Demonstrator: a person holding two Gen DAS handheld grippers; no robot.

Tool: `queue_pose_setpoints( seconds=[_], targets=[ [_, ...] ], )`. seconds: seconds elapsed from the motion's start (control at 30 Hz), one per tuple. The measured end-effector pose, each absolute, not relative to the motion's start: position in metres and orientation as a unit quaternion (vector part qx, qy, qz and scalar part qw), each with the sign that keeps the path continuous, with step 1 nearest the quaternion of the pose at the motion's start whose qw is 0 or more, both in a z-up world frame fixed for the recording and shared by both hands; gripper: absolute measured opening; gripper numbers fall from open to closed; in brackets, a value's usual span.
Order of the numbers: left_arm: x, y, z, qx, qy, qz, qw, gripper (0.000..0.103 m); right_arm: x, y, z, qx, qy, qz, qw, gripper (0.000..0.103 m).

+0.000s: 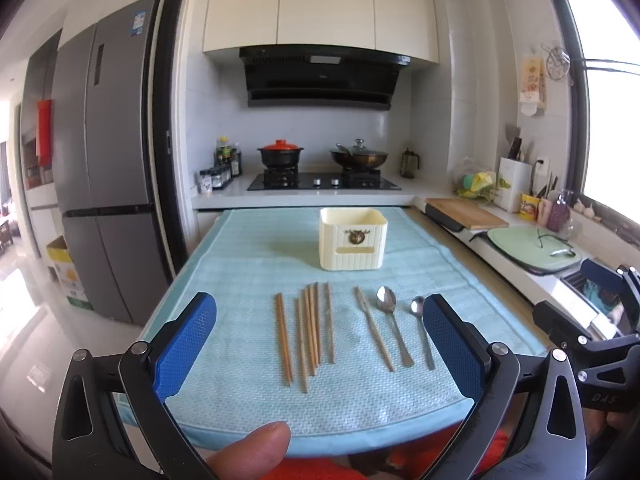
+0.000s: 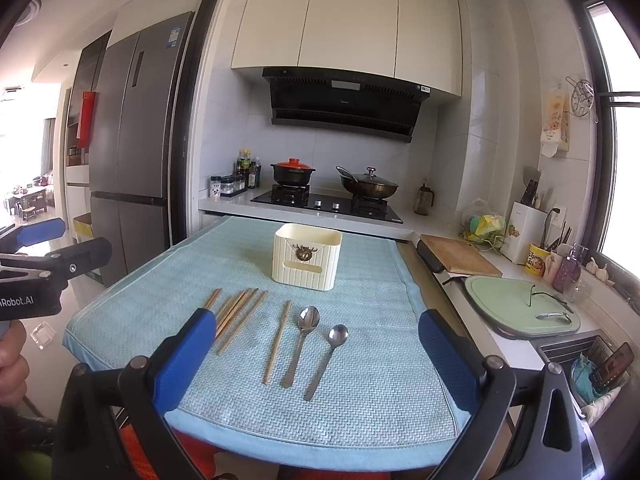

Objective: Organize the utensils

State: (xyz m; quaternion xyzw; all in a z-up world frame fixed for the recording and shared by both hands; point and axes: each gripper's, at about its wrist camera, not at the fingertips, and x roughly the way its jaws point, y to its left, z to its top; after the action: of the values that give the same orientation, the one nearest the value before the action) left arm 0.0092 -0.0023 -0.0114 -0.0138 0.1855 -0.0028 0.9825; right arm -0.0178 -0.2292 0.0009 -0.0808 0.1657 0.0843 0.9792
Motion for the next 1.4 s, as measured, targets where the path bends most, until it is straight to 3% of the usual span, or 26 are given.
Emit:
queue_pose_setpoints(
  seconds=[0.6,1.4],
  targets=[
    [0.017,-0.007,-0.013,0.002,0.193,-0.009,0.981,0.103,-0.014,-0.229,-0.001,-0.083,0.171,0.083,0.978,0.103],
    [0.056,-0.002,-0.035,0.001,0.264,0.006,0.964,0.103,0.021,-0.227,-0.014,-0.084,0.202,0.062,0.974,0.103]
  ],
)
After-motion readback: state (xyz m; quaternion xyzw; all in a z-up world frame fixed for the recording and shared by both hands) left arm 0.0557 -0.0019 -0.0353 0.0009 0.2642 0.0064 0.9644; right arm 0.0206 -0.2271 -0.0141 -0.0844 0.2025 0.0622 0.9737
